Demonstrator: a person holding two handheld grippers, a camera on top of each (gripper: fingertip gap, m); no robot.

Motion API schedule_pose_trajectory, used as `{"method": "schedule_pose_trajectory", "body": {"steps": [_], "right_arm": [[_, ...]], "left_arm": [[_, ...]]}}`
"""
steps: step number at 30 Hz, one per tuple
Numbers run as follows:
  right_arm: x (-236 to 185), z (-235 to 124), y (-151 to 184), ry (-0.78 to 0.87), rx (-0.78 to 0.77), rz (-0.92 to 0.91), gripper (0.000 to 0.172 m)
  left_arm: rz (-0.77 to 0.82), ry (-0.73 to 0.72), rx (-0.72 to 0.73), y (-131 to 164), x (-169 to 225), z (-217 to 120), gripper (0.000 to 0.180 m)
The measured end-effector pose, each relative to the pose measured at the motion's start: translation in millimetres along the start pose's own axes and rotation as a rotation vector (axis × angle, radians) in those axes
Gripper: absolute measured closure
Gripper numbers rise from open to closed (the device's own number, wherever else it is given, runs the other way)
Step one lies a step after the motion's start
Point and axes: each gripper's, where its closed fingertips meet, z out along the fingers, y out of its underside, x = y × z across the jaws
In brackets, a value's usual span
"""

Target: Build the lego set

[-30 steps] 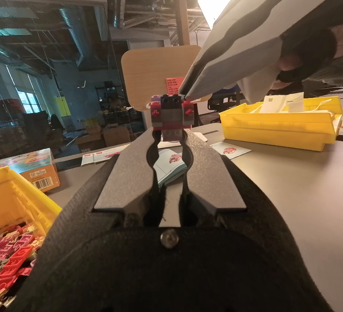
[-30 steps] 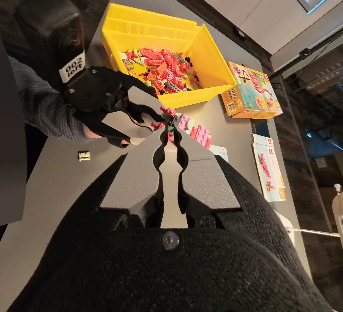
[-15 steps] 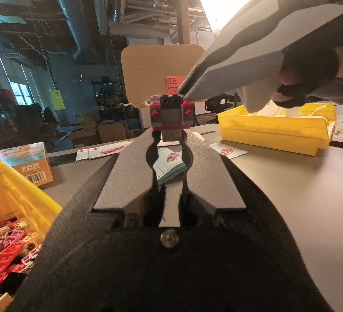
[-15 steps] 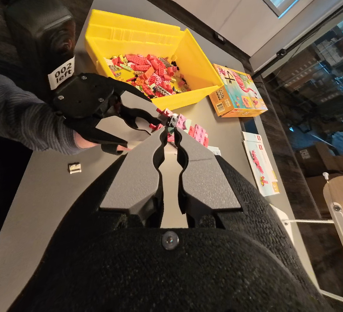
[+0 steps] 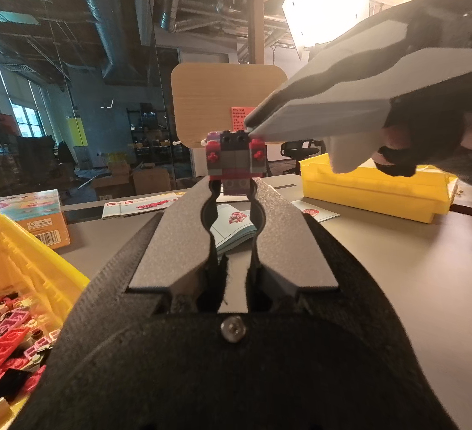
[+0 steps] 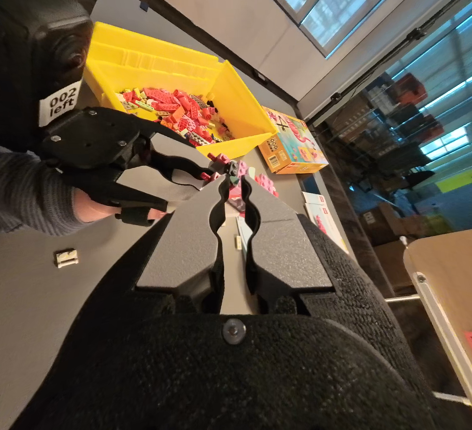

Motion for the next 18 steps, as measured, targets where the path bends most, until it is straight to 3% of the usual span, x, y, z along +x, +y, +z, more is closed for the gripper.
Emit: {"method": "schedule_pose_trajectory", "body": {"steps": [18], "right_arm": [[-2.2,0.6,-2.6,0.0,0.035,0.039,0.167]], "left_arm": [[-0.013,-0.007,0.008,-1.3,-2.3,-0.7,0.162]]}}
